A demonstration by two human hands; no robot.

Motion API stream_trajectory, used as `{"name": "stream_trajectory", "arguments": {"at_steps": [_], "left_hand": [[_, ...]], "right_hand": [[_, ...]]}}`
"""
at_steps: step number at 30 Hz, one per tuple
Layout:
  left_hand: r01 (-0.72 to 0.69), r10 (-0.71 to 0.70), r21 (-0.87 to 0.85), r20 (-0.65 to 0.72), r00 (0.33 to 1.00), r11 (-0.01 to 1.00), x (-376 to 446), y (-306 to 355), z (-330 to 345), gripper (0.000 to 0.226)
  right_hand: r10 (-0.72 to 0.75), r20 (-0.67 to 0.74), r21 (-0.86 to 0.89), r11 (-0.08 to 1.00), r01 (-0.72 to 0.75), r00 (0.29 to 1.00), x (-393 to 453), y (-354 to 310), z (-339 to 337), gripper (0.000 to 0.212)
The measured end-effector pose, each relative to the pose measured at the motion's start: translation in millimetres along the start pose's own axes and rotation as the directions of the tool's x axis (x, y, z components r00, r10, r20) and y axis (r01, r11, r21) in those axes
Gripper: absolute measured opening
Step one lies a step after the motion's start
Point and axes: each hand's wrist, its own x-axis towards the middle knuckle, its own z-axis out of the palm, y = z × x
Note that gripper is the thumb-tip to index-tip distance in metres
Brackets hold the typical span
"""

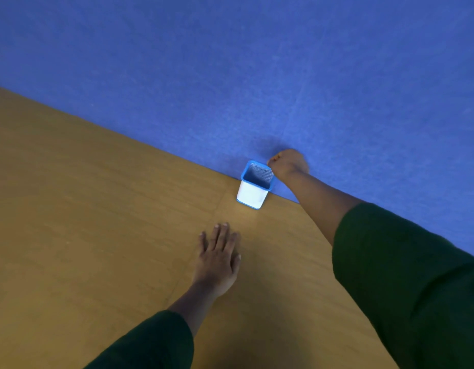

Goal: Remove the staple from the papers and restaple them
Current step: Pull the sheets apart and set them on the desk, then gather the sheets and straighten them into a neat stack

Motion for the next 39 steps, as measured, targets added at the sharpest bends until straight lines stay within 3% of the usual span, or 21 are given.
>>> {"name": "stream_trajectory", "arguments": {"at_steps": [3,6,11,16,21,26,32,37,39], "left_hand": [[0.000,0.000,0.001,0.002,1.000,1.000,0.4,-0.1,0.2,0.058],[-0.001,0.001,0.011,0.002,1.000,1.000,0.3,-0.3,0.8,0.059],[0.004,-0.004,0.011,0.028,1.000,1.000,0.3,-1.8,-1.8,0.058],[0.038,-0.039,0.016,0.083,0.996,0.999,0.3,4.6,-11.2,0.056],[0.048,-0.046,-0.012,0.122,0.991,0.999,-7.8,33.8,-23.1,0.057],[-0.064,0.067,-0.031,0.125,0.990,0.997,-18.7,98.6,-22.8,0.056],[-0.144,0.149,-0.048,0.122,0.981,0.988,-47.9,181.2,-10.9,0.055],[-0.069,0.079,-0.069,0.159,0.984,0.995,-80.2,244.7,6.1,0.056],[-0.022,0.036,-0.083,0.160,0.986,0.996,-97.6,283.1,16.4,0.056]], "right_hand": [[-0.013,-0.002,0.015,1.000,0.013,1.000,-2.6,1.1,-3.3,0.029],[-0.062,0.045,0.022,0.998,0.061,0.997,-7.8,4.3,-8.7,0.013],[-0.127,0.086,0.074,0.990,0.121,0.988,-29.0,22.1,-13.3,0.020],[-0.169,0.081,0.079,0.983,0.163,0.982,-74.3,80.3,-19.1,0.016],[-0.066,0.115,0.052,0.997,0.060,0.991,-113.1,163.0,-26.7,0.011],[0.034,0.111,0.077,0.996,-0.043,0.993,-142.4,232.9,-44.0,0.020],[0.032,0.104,0.145,0.988,-0.047,0.994,-180.5,313.3,-71.6,0.018],[0.056,0.112,0.122,0.990,-0.070,0.992,-221.1,403.5,-87.2,0.015],[0.105,0.107,0.083,0.990,-0.114,0.989,-237.4,454.1,-98.4,0.025]]}}
